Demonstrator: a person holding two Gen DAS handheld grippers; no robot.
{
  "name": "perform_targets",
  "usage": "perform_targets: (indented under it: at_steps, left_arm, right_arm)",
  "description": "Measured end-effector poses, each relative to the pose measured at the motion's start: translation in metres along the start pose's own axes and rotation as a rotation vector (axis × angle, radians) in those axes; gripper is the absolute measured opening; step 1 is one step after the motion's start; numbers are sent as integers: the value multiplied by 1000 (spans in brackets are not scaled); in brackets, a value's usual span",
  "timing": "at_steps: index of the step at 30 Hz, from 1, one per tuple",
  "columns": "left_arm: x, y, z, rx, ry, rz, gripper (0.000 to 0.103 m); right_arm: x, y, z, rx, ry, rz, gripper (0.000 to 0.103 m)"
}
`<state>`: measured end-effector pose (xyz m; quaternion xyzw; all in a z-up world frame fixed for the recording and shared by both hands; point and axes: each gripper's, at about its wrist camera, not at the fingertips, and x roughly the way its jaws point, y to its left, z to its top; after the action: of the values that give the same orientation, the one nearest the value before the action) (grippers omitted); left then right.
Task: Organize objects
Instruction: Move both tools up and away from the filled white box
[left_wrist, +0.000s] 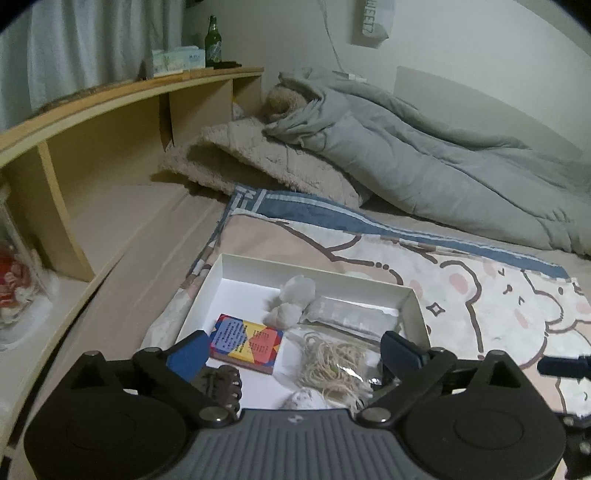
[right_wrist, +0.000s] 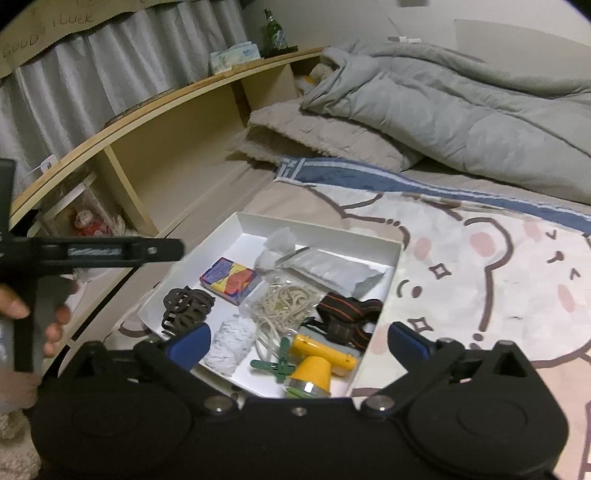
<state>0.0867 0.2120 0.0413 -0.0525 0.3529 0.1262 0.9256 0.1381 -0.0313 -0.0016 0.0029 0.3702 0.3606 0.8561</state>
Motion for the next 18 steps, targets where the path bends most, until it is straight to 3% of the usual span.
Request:
perform_targets:
  at_steps: [18]
  left_arm:
    - [-79,-21,-49,-32,-67,-18,102]
  right_arm:
    - [-67,-25,-24,-6,-41,-57,103]
